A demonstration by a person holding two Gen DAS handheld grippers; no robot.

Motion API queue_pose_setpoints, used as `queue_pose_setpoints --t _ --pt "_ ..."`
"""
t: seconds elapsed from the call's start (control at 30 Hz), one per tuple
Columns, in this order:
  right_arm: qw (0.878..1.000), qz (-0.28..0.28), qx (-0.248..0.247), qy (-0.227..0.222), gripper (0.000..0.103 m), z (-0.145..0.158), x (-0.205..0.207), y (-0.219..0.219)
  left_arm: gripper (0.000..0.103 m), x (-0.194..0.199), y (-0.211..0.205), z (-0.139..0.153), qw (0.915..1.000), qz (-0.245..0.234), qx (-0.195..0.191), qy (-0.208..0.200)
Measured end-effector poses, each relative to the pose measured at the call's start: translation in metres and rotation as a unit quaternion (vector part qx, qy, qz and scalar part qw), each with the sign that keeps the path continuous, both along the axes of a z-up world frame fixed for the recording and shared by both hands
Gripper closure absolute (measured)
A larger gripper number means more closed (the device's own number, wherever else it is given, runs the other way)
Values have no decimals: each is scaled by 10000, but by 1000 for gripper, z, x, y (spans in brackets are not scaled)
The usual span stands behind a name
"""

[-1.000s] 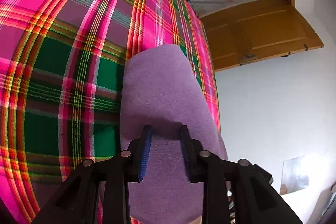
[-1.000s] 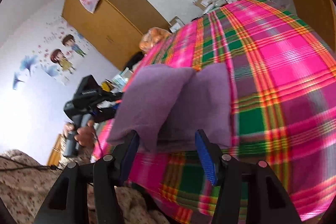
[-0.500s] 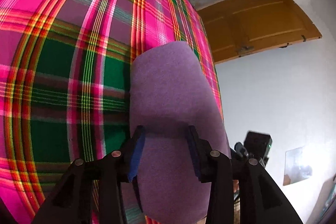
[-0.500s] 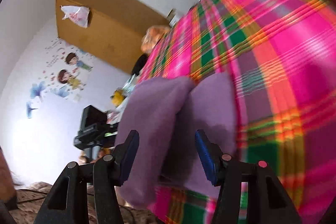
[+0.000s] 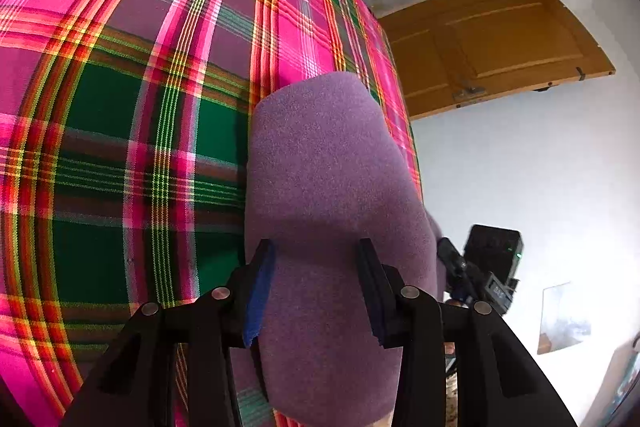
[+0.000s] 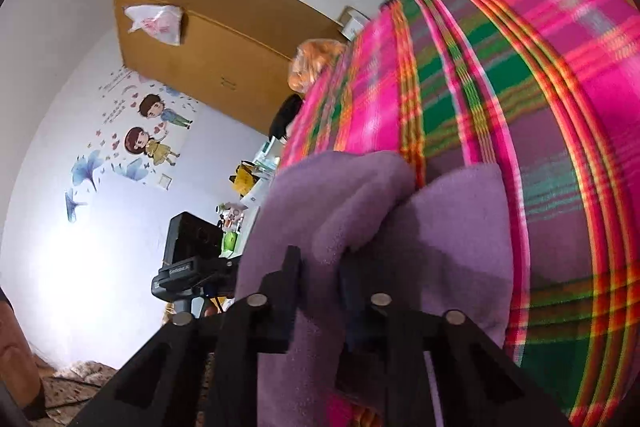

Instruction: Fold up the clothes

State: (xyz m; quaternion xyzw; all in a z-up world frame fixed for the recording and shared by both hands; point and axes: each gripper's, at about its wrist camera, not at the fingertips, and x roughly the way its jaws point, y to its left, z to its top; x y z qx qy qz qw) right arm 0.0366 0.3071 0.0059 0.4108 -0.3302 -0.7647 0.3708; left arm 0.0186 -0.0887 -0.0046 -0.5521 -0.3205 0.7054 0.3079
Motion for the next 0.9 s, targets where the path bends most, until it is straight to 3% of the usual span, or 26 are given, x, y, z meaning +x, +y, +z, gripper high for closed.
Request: queue_pose_setpoints --t 0.2,0.33,0.4,0.5,0.6,0.7,0.83,0.9 --pt "9954 -313 417 804 92 44 17 4 60 2 15 10 9999 -11 -71 102" --pt "9914 -508 553 1074 93 61 21 19 60 5 28 15 9995 -164 -168 203" --pt "9901 -719 635 1024 98 56 21 35 60 8 30 15 9992 -224 -251 216" --pt "9888 -993 732 840 98 44 18 56 60 8 35 15 9987 -296 -337 234" --pt "9908 -998 801 443 98 21 12 61 60 4 40 17 9983 -324 -426 244" --pt "9928 -802 831 319 98 8 12 54 60 1 45 17 9980 -333 -493 225" --pt "9941 -642 857 188 70 -3 12 49 60 -1 46 23 9981 -304 -446 284" --pt "9940 -566 929 118 66 -9 12 45 60 -2 50 26 9980 -373 -372 363"
